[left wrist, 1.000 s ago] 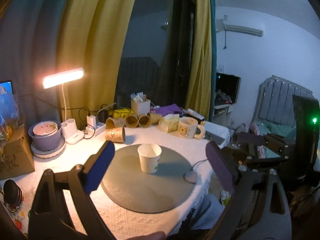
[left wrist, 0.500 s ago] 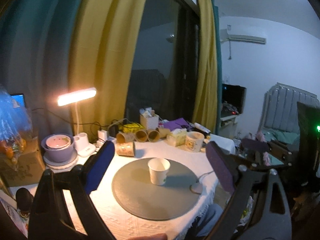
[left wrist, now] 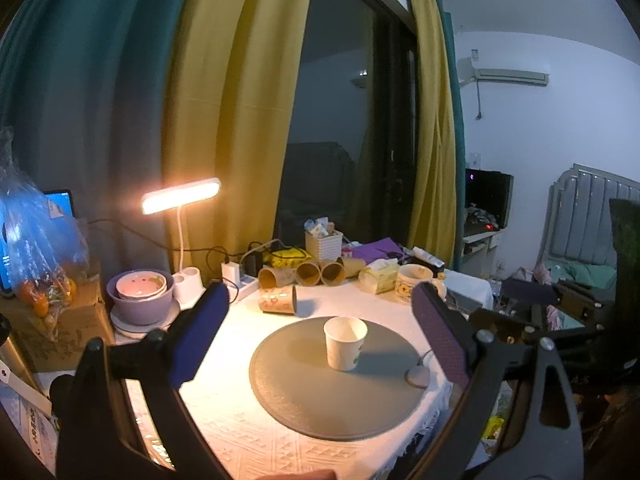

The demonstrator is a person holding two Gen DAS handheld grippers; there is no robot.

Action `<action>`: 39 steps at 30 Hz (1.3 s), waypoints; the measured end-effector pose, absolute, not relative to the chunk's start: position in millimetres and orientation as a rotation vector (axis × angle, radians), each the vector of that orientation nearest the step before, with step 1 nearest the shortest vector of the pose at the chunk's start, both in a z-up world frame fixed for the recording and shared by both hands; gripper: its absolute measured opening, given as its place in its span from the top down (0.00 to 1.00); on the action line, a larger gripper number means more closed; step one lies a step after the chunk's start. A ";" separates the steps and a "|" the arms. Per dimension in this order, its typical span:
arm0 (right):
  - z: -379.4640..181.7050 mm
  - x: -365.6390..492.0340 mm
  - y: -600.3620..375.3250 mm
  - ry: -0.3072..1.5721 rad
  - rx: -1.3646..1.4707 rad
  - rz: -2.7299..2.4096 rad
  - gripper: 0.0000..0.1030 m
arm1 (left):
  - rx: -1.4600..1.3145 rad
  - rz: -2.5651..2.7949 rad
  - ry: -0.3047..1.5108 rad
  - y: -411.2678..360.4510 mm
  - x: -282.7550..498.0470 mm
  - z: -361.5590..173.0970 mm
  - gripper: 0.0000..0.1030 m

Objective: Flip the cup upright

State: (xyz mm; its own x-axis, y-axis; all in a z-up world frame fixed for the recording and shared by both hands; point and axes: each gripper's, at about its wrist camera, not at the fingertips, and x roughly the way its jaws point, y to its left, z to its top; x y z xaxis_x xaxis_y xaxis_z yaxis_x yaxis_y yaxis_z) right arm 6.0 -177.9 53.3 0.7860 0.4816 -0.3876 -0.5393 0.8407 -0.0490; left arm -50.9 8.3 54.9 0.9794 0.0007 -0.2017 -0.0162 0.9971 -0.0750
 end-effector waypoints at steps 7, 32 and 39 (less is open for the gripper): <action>53.4 6.1 -178.0 0.374 -0.163 0.553 0.29 | -0.080 0.003 0.208 8.0 -51.2 55.9 0.09; 46.1 4.5 -175.2 0.380 -0.161 0.552 0.29 | -0.081 -0.003 0.215 5.3 -50.5 55.3 0.09; 45.5 4.4 -175.6 0.381 -0.161 0.552 0.29 | -0.081 -0.004 0.217 5.6 -50.3 55.3 0.09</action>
State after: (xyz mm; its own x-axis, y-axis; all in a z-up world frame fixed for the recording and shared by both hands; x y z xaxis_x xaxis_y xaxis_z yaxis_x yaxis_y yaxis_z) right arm 4.4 -175.6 45.5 0.7837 0.4801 -0.3941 -0.5390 0.8410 -0.0473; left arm -50.3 5.6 55.3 0.9766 -0.0129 -0.2147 -0.0047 0.9967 -0.0810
